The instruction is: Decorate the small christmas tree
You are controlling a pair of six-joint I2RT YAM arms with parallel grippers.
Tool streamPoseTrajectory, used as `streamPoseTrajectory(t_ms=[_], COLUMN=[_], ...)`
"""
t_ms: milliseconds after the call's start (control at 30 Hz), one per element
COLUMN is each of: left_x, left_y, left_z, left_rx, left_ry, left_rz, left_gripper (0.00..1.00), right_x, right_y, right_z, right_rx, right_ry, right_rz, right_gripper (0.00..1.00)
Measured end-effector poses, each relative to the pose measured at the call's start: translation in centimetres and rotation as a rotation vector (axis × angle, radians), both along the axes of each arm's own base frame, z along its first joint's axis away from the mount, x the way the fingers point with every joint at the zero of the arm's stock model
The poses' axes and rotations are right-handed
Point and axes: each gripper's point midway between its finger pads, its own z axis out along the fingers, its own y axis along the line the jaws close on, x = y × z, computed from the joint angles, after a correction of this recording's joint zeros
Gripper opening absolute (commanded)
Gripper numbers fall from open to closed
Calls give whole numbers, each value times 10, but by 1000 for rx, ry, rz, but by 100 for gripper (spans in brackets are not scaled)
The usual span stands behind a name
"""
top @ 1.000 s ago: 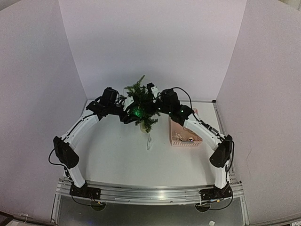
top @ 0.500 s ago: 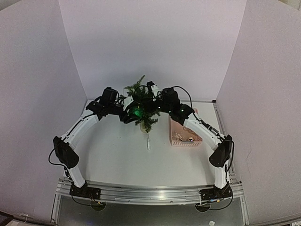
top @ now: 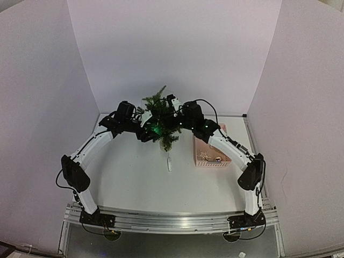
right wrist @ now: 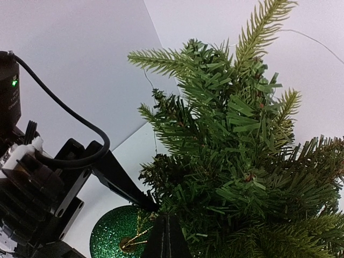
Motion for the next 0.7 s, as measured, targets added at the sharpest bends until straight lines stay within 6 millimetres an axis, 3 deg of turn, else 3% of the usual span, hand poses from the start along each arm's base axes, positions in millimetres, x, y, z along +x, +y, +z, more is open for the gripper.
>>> streamPoseTrajectory(t_ms=[700], left_x=[6], left_y=[7], left_z=[3], left_rx=[-29], left_ry=[31], left_rz=[27], left_gripper=[39], right_x=[3], right_y=[2], right_z=[3], right_rx=[9], right_ry=[-1], right_rz=[-9], right_gripper=[0])
